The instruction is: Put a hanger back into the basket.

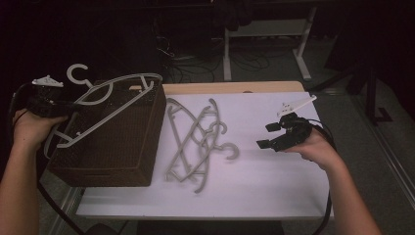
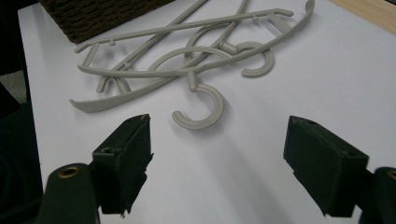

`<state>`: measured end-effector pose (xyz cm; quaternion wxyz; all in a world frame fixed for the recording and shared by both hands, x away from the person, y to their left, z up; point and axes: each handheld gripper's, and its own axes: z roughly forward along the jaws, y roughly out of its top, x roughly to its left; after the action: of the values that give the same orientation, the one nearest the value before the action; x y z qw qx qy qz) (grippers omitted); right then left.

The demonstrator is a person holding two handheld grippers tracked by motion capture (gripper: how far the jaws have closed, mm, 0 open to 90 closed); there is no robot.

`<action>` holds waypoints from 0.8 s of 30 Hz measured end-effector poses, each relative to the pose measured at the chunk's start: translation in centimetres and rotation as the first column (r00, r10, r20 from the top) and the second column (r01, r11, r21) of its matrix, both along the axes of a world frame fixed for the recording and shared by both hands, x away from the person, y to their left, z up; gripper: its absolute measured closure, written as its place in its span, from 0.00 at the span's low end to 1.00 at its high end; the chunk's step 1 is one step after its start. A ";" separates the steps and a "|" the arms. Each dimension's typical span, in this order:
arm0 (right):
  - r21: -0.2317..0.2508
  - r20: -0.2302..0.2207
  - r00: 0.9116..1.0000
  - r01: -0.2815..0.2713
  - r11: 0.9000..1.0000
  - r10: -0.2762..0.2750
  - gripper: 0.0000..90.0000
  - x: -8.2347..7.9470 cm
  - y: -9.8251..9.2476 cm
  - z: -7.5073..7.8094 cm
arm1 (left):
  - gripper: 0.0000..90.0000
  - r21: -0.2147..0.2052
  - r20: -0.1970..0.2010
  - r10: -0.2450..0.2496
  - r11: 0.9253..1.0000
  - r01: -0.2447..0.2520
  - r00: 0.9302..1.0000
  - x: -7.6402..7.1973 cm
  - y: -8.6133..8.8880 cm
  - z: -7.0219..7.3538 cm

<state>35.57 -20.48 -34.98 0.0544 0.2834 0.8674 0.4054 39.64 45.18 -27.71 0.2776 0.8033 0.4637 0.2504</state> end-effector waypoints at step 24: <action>-0.010 0.000 1.000 -0.012 1.000 0.012 0.25 0.1 1.0 -0.6 | 0.88 0.065 -0.137 0.064 0.996 -0.056 0.989 0.9 -1.2 -6.5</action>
<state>35.70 -19.51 -35.56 0.0536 0.2779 0.8710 0.4015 40.58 43.99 -34.21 0.2125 0.8124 0.4981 0.2162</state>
